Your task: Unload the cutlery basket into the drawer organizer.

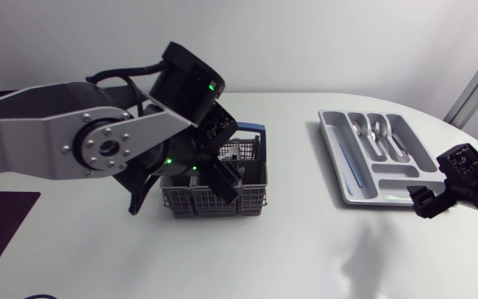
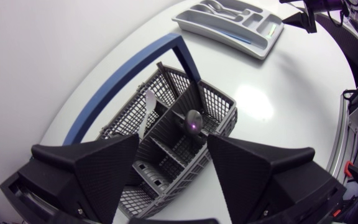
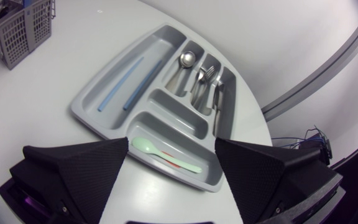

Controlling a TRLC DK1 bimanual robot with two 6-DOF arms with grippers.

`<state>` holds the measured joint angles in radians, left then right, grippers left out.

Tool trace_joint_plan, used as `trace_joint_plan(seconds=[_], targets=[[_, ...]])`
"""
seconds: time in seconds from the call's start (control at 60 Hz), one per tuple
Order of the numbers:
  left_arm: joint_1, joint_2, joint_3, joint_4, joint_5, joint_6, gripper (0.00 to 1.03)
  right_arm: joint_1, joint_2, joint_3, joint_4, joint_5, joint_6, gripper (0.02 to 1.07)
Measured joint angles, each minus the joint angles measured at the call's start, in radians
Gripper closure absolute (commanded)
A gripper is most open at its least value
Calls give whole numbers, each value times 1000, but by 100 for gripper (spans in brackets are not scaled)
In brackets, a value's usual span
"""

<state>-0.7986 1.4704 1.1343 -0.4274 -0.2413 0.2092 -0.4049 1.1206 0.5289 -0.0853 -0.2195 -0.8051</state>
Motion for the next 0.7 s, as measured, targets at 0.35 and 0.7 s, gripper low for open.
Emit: trace_joint_plan(seconds=[0.35, 0.7], targets=[[-9, 86, 117, -78, 0, -33, 33, 274, -92, 94, -331, -16, 260, 12], [47, 36, 78, -78, 0, -52, 33, 657, 9, 321, -447, -97, 631, 12]])
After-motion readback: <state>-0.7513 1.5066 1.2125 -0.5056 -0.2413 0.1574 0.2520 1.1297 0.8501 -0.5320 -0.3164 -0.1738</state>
